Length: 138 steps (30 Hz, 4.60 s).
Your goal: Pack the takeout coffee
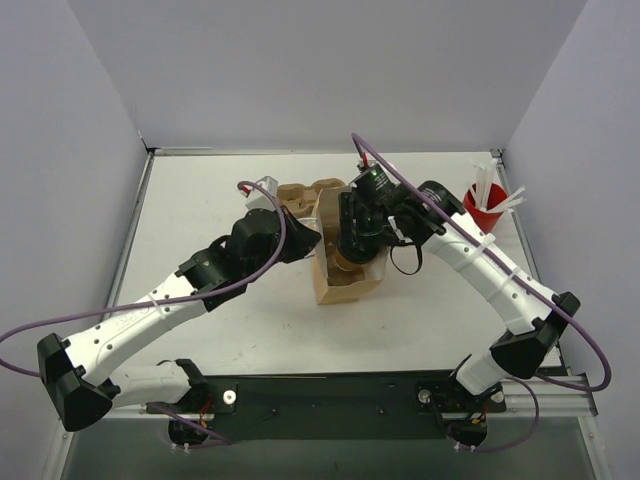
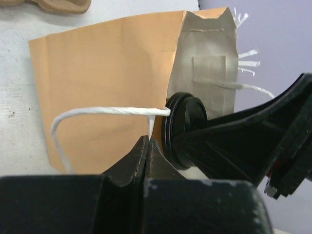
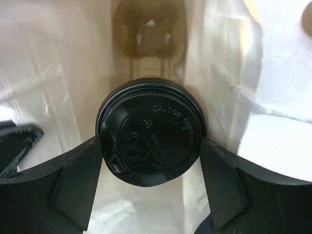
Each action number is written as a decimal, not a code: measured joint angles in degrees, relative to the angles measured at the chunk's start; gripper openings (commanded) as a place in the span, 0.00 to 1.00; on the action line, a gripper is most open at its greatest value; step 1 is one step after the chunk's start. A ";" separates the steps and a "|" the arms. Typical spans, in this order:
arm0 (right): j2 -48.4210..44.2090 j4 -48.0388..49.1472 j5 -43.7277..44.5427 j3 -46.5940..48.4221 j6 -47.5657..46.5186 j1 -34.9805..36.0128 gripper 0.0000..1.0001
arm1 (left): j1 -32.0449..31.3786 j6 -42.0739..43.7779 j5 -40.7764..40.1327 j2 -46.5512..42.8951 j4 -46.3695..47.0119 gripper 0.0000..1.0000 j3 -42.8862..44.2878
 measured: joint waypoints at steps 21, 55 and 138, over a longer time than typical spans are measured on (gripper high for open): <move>8.70 -6.71 4.98 11.69 -2.14 6.10 0.53 | -1.86 -13.73 -4.37 3.80 -8.57 0.00 3.93; 10.99 -3.52 3.45 2.54 -1.60 5.73 0.53 | 0.76 -7.32 -2.34 2.43 -12.70 0.00 4.09; 14.19 4.11 -5.88 -8.85 -6.62 2.34 0.52 | 7.96 0.87 8.57 5.33 -11.39 0.00 6.27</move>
